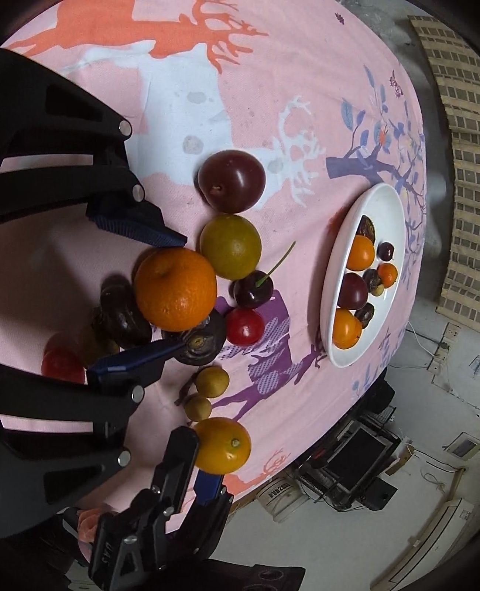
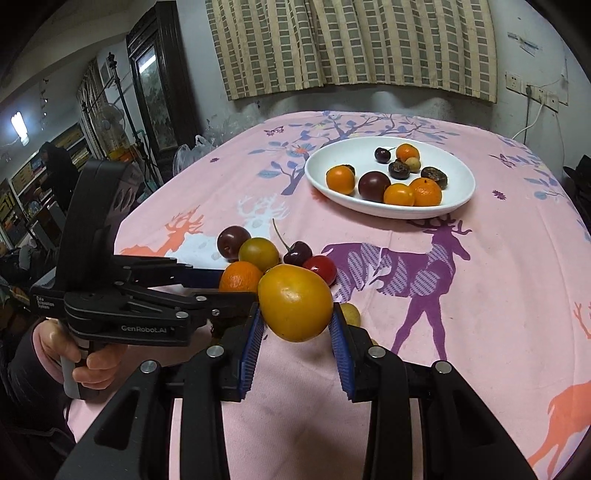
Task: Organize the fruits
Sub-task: 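Carry both fruits over the white plate and open both tools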
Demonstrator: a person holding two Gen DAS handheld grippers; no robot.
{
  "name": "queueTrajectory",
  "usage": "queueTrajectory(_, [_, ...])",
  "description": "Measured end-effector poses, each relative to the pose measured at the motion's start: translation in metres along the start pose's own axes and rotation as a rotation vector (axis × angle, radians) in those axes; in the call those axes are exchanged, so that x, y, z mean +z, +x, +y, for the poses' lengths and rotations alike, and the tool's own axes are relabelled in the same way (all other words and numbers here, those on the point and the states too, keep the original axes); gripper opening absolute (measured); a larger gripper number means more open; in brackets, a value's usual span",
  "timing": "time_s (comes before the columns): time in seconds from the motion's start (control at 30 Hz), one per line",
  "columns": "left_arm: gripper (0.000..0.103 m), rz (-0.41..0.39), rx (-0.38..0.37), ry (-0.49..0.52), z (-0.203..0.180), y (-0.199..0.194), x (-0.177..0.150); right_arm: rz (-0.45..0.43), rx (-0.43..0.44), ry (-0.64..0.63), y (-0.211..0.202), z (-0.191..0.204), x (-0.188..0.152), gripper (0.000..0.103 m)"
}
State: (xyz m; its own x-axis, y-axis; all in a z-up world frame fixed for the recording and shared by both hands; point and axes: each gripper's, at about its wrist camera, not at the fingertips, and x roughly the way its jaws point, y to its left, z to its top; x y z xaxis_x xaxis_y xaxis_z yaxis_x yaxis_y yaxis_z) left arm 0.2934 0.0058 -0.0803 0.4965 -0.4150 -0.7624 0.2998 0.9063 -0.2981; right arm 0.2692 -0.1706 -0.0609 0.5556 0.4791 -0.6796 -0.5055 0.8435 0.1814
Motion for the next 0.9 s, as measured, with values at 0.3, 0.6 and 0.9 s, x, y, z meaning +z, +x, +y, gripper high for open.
queueTrajectory(0.3, [0.045, -0.120, 0.056, 0.053, -0.004, -0.017, 0.097, -0.138, -0.147, 0.070, 0.017, -0.052, 0.070, 0.037])
queueTrajectory(0.6, [0.053, -0.067, 0.222, 0.042, 0.013, 0.079, 0.212, -0.121, -0.229, 0.111, 0.100, -0.109, 0.122, 0.051])
queueTrajectory(0.9, [0.096, -0.177, 0.279, 0.015, 0.022, -0.014, 0.149, -0.078, -0.139, 0.038, 0.043, -0.069, 0.073, 0.075])
